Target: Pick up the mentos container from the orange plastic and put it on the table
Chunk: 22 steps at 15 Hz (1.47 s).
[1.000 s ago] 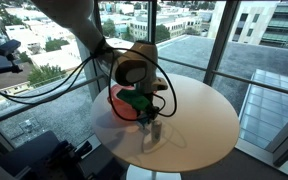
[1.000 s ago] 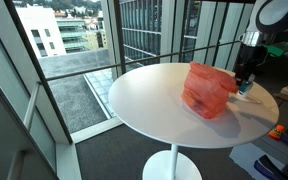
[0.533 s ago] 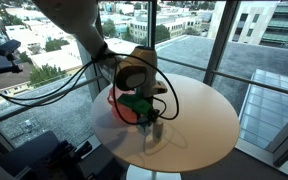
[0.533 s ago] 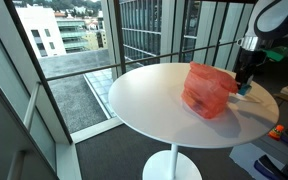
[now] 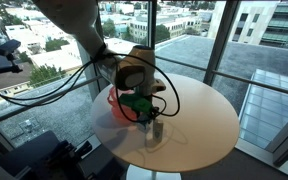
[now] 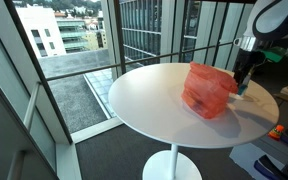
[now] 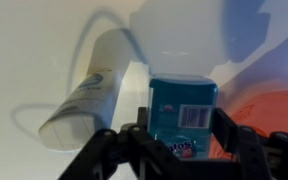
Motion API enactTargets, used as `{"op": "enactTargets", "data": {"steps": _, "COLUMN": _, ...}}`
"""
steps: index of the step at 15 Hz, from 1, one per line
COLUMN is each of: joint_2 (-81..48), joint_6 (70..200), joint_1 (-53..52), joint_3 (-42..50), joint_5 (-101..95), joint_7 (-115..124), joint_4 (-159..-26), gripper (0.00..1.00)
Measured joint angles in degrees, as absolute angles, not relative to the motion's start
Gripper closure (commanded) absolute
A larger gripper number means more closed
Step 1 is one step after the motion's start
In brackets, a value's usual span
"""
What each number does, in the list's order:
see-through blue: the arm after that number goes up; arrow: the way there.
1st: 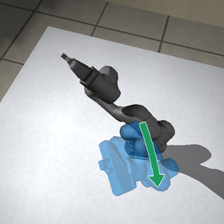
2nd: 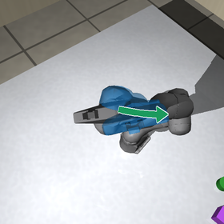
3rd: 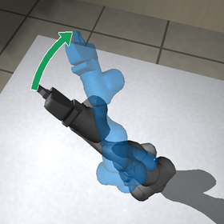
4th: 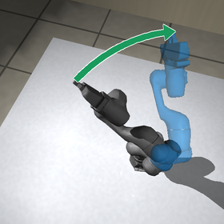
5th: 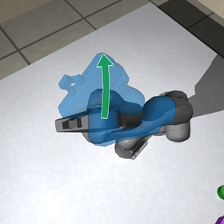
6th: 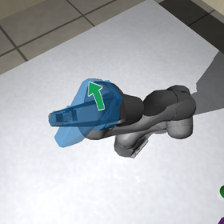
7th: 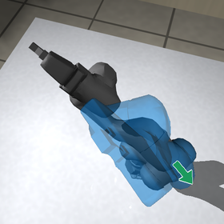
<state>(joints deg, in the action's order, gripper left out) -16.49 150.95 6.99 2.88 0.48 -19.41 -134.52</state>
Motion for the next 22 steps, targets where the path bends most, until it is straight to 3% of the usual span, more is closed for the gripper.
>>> {"op": "enactTargets", "data": {"steps": 9, "joint_2": -20.86, "joint_6": 151.73, "joint_1": 7.2, "joint_3": 1.1, "joint_5": 0.48, "joint_7": -21.38, "joint_4": -132.97, "gripper": 0.6}}
{"op": "enactTargets", "data": {"steps": 10, "joint_2": -21.47, "joint_6": 151.74, "joint_1": 7.4, "joint_3": 1.1, "joint_5": 0.48, "joint_7": -21.64, "joint_4": -132.72, "gripper": 0.46}}
{"op": "enactTargets", "data": {"steps": 11, "joint_2": -21.98, "joint_6": 151.74, "joint_1": 7.61, "joint_3": 1.1, "joint_5": 0.48, "joint_7": -21.85, "joint_4": -132.48, "gripper": 0.1}}
{"op": "enactTargets", "data": {"steps": 14, "joint_2": -23.06, "joint_6": 151.74, "joint_1": 8.21, "joint_3": 1.09, "joint_5": 0.47, "joint_7": -22.46, "joint_4": -131.85, "gripper": 0.01}}
{"op": "enactTargets", "data": {"steps": 22, "joint_2": -22.19, "joint_6": 151.19, "joint_1": 8.46, "joint_3": 1.09, "joint_5": 0.28, "joint_7": -22.71, "joint_4": -131.77, "gripper": 0.0}}
